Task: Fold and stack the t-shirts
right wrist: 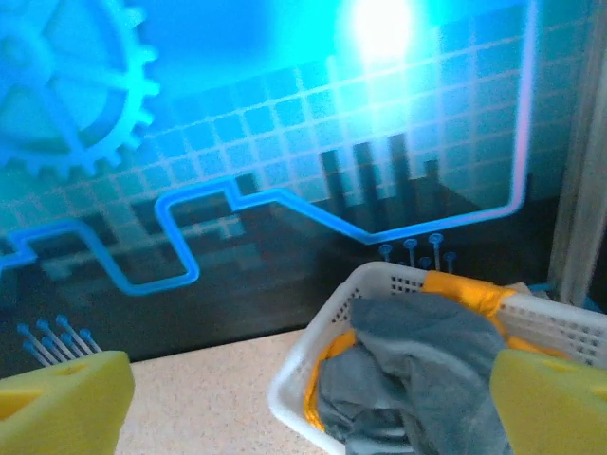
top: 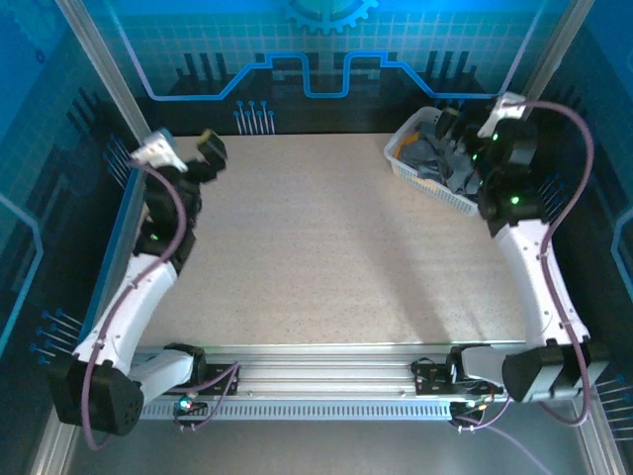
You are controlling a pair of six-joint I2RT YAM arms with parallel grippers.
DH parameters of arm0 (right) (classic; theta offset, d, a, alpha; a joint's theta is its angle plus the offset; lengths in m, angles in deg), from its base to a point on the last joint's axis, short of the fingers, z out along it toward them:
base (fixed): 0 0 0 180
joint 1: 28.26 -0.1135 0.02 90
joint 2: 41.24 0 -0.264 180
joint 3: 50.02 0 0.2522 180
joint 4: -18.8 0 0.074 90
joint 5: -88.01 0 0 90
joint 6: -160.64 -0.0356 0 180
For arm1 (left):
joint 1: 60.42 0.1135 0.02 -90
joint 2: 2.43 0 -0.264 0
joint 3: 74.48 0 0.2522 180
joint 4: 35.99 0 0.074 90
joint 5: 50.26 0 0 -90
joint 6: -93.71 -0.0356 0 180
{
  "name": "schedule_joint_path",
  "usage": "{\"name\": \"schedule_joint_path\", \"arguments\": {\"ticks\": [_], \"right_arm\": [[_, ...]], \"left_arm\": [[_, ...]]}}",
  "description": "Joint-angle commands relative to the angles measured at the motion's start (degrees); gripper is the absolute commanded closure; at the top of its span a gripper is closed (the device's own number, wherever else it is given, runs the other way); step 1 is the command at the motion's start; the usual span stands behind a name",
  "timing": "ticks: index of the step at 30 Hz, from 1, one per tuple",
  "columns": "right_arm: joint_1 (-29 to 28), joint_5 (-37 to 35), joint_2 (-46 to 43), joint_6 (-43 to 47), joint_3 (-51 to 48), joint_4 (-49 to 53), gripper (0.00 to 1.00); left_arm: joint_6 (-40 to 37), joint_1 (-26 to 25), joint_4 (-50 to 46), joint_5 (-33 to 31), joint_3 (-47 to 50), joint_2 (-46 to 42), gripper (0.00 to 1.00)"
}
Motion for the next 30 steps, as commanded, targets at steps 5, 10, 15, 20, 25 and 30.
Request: {"name": "schedule_joint_path", "arguments": {"ticks": [5,10,15,20,25,30], "right_arm": [[5.39,-0.99,25.62,-4.82,21.47,31.23,0.0],[8.44,2.57,40.12,-3.46,31.31,36.01,0.03],[9.45,5.85,51.72,-4.11,39.31,40.98,0.25],[9.13,4.42,50.34,-6.13,39.14,37.88,0.76],[5.16,-2.11,35.95,-6.18,30.43,27.27,0.98],[0.34,-6.92,27.06,-8.49,31.43,28.14,1.0]], "left_arm": [[8.4,-4.91,-32.73,19.32,-25.17,16.96,0.01],[10.2,-11.59,-32.01,23.43,-24.96,18.49,0.05],[11.94,-16.04,-31.86,23.87,-22.0,17.35,0.19],[12.54,-17.31,-32.81,22.59,-19.54,14.33,0.39],[12.56,-17.31,-33.27,20.77,-17.68,11.45,0.45],[12.67,-17.35,-33.28,20.12,-16.91,11.63,0.49]]}}
